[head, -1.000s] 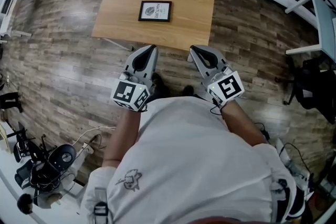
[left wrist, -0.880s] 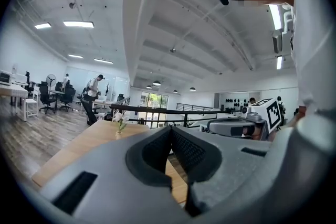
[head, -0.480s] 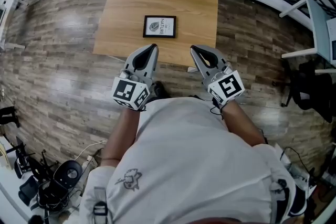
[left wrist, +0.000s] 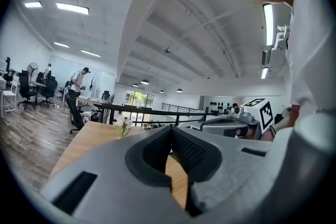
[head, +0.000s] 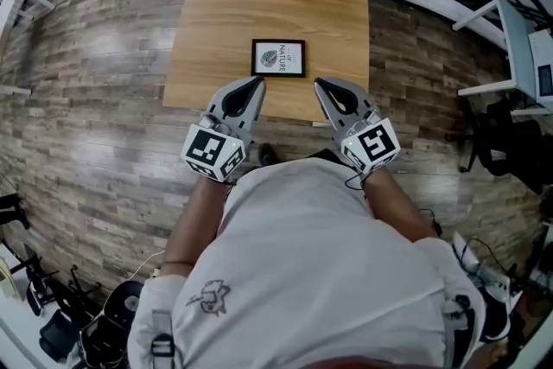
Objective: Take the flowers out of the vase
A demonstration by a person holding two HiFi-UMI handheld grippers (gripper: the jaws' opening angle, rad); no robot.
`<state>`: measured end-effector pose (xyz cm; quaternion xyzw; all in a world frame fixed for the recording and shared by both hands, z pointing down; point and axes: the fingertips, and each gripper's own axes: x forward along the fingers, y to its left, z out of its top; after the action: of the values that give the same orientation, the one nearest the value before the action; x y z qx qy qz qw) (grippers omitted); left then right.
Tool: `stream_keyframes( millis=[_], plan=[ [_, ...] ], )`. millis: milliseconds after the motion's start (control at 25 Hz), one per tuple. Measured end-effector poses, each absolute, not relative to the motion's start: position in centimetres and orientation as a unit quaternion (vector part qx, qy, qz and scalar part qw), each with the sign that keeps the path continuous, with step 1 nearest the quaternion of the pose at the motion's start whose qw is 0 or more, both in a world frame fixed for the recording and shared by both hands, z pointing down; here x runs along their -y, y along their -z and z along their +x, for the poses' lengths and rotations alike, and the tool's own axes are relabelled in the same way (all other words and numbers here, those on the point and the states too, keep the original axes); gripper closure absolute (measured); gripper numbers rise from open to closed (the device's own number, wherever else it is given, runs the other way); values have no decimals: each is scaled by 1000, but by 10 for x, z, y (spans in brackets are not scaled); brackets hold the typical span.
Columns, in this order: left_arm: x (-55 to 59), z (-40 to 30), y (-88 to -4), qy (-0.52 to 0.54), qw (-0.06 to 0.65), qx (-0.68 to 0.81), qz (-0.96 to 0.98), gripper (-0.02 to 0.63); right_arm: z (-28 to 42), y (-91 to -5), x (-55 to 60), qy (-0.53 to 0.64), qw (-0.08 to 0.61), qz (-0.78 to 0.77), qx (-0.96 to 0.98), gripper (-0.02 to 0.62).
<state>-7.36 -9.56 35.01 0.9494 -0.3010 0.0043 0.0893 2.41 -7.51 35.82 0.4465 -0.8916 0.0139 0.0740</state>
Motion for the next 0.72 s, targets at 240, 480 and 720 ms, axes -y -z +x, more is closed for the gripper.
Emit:
stream_keyframes(
  millis=[240, 480, 720],
  plan=[
    [117, -79, -362, -4, 107, 298, 949, 601, 26, -373, 97, -34, 94, 455, 885, 591],
    [138, -79, -377, -19, 119, 305, 945, 601, 39, -389, 127, -50, 99, 460, 881, 591],
    [171, -70, -395, -35, 133, 326, 935, 601, 56, -416, 176, -67, 108, 455, 881, 589]
  ],
)
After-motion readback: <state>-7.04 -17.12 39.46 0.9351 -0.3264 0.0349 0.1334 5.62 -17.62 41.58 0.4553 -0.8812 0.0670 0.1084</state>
